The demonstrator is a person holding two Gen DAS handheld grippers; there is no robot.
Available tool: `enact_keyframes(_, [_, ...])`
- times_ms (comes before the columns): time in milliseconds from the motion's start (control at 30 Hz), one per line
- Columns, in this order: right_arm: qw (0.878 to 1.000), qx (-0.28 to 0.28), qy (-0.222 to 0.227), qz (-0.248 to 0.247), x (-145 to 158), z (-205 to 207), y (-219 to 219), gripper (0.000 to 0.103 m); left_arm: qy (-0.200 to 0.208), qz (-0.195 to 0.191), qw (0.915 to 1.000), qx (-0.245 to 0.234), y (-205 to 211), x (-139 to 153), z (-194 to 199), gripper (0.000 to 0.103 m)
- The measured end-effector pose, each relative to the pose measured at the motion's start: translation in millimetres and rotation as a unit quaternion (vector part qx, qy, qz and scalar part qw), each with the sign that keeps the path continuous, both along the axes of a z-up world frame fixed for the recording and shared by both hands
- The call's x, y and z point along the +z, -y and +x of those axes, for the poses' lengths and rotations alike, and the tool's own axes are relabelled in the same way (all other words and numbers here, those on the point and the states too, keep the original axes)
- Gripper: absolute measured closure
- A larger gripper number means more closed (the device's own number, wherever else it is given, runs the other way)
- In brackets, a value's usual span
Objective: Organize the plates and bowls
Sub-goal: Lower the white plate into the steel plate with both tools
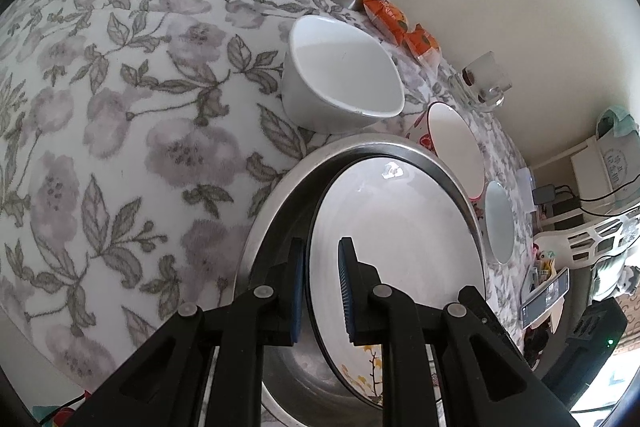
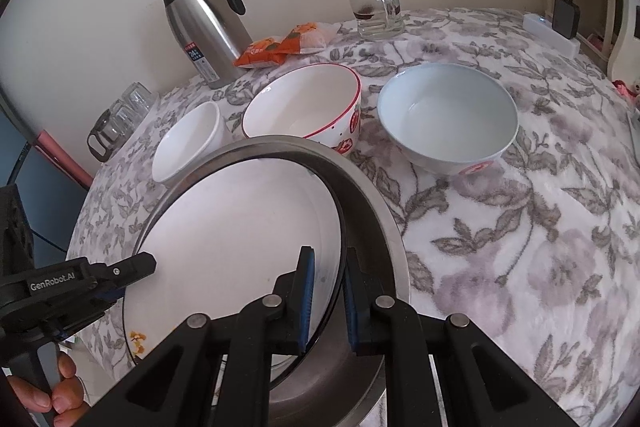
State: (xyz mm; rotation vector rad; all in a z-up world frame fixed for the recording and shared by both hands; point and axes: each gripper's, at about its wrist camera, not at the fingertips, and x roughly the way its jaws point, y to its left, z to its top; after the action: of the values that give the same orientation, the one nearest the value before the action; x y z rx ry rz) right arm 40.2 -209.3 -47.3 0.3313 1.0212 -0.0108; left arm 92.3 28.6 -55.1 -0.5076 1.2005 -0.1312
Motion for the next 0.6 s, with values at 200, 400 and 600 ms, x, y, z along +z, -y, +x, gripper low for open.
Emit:
enact_keyframes(200, [1.000, 0.000, -0.006, -0.001, -1.9, -0.3, -0.4, 0.088, -0.008, 0.004, 1.0000, -0.003, 0.6, -1.8, 0.3, 0.086])
enact_keyframes(400, [1.000, 0.001, -0.014, -0.002, -4.4, 0.1, -1.3, 0.088, -0.021, 0.006, 0.9998, -0.004, -0.1, -5.8, 1.4, 0.086])
enact_keyframes(600, [1.000, 0.005, -0.023, -0.007, -7.4, -0.3, -2.5, 0.088, -0.037, 0.011, 0.9992, -0.005, 0.8, -10.8, 0.8, 0.086])
